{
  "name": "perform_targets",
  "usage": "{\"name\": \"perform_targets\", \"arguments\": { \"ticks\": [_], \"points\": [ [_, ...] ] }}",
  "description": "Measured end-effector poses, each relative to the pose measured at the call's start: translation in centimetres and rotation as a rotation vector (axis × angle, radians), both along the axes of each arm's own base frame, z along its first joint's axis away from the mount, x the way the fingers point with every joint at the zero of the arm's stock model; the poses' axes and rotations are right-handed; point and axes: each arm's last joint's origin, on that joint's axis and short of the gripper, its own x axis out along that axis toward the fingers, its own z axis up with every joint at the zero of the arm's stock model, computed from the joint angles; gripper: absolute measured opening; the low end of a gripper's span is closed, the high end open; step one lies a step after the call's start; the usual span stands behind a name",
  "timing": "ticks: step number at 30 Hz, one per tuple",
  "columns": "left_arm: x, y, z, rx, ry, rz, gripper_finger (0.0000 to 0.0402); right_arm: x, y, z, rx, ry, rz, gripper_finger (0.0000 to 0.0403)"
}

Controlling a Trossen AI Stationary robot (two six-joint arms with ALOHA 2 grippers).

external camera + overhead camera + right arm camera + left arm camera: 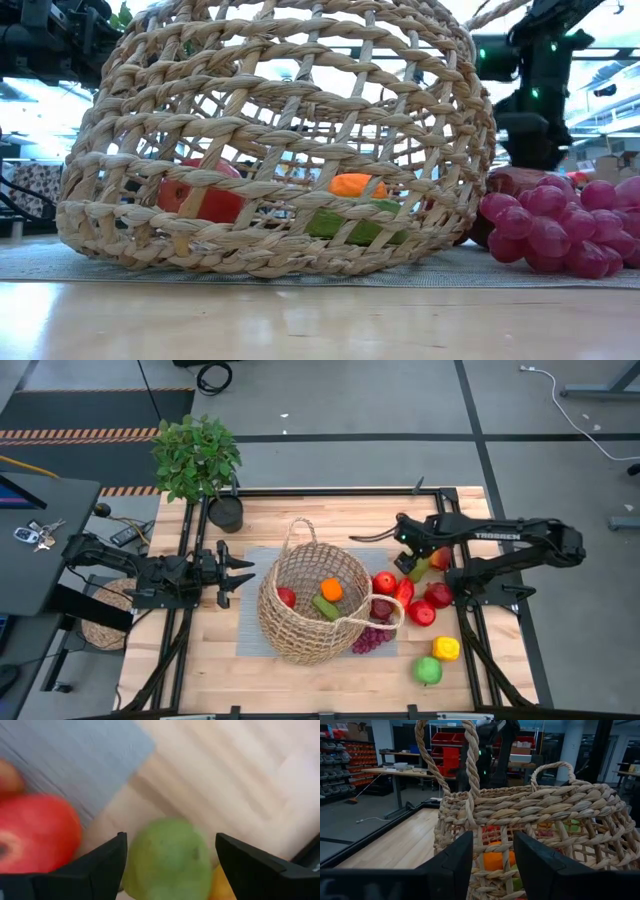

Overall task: Build produce basket
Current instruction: Put the bell pepper into the basket

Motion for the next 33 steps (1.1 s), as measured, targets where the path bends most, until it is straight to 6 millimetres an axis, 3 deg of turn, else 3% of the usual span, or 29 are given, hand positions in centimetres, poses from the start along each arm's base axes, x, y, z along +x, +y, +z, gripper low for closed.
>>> {"name": "perform_targets", "arguments": {
  "ticks": [6, 9, 15, 22, 29, 33],
  "points": [
    [0.0, 0.0, 0.0, 0.000, 0.000, 0.000, 0.0152, 0.6, -0.5, 5.4, -0.097, -0.127, -0.022, 0.0305],
    [0.0, 0.0, 0.0, 0.000, 0.000, 0.000, 0.0152, 0.7, -0.3, 6.4, -0.096, -0.163, -0.025, 0.0306],
    [0.0, 0.0, 0.0, 0.000, 0.000, 0.000, 0.0147, 0.9, 0.7, 5.6, -0.059, -0.119, -0.025, 0.0322],
    [0.0, 0.0, 0.0, 0.000, 0.000, 0.000, 0.0152, 1.3, 2.7, 2.9, -0.022, -0.120, 0.069, 0.0357],
    [0.0, 0.0, 0.0, 0.000, 0.000, 0.000, 0.0147, 0.5, 3.4, 0.8, 0.001, -0.047, 0.034, 0.0374],
    [0.0, 0.0, 0.0, 0.000, 0.000, 0.000, 0.0151, 0.7, 4.5, 0.8, 0.023, -0.058, 0.090, 0.0375]
  ]
}}
